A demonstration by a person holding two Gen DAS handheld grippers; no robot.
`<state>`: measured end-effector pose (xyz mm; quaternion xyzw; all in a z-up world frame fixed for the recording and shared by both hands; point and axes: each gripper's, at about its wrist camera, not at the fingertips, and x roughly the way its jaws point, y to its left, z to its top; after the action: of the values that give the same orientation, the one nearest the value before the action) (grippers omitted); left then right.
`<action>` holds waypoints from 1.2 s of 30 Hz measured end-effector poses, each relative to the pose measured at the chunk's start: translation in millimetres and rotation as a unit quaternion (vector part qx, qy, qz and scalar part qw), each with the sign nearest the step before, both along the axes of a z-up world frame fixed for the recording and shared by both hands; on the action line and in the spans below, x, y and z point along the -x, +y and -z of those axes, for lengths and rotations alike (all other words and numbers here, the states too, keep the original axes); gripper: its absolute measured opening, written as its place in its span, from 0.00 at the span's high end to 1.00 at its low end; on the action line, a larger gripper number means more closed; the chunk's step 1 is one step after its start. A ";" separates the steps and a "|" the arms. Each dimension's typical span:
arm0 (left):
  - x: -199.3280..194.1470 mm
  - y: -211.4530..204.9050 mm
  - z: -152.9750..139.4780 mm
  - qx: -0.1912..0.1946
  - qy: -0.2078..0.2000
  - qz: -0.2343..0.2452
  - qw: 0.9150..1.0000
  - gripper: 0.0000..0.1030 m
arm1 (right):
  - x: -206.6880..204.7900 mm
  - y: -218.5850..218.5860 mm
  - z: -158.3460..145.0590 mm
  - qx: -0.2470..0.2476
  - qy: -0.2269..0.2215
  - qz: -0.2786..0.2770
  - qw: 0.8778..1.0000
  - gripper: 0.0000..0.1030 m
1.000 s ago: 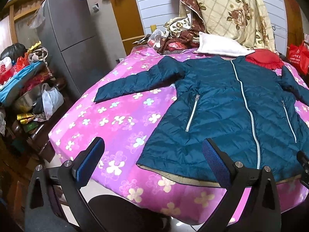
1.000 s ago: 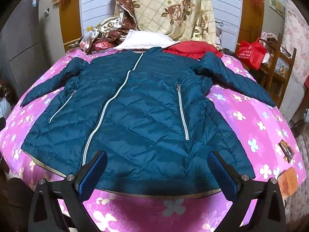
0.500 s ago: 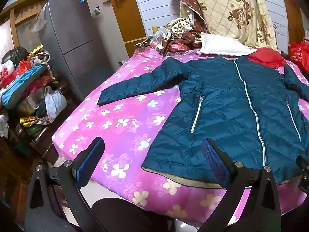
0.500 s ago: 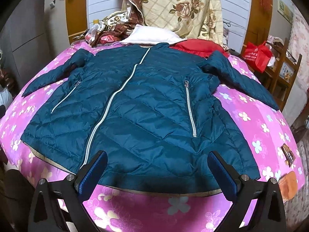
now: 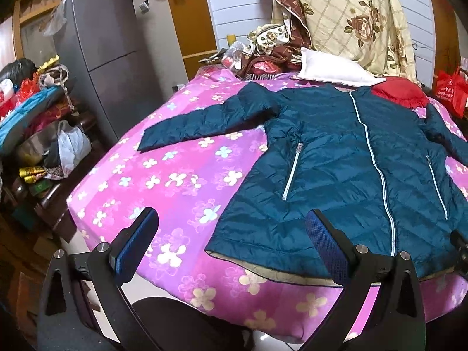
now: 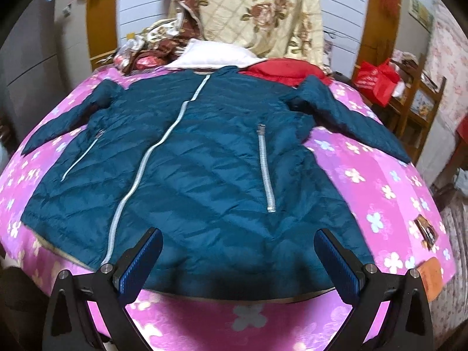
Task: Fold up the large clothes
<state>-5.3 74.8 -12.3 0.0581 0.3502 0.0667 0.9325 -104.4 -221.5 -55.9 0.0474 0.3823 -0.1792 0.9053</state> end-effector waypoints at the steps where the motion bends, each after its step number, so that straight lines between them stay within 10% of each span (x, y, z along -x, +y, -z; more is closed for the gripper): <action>1: -1.6 1.2 1.5 0.006 0.004 0.002 1.000 0.02 | 0.7 -5.5 -0.6 -0.002 0.000 0.007 1.000 0.00; 25: -33.8 32.3 42.8 0.051 0.068 -0.014 0.996 0.02 | 32.9 -153.6 30.8 -0.095 0.035 0.178 0.979 0.00; 36: -86.7 64.2 65.4 0.182 0.114 0.022 0.976 0.02 | 37.9 -178.8 62.3 -0.264 0.008 0.146 0.953 0.08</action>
<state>81.4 139.0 -77.7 -0.0979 0.4591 -0.0258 0.8826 -142.3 -400.2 -118.2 0.3383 0.4119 -0.2028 0.8215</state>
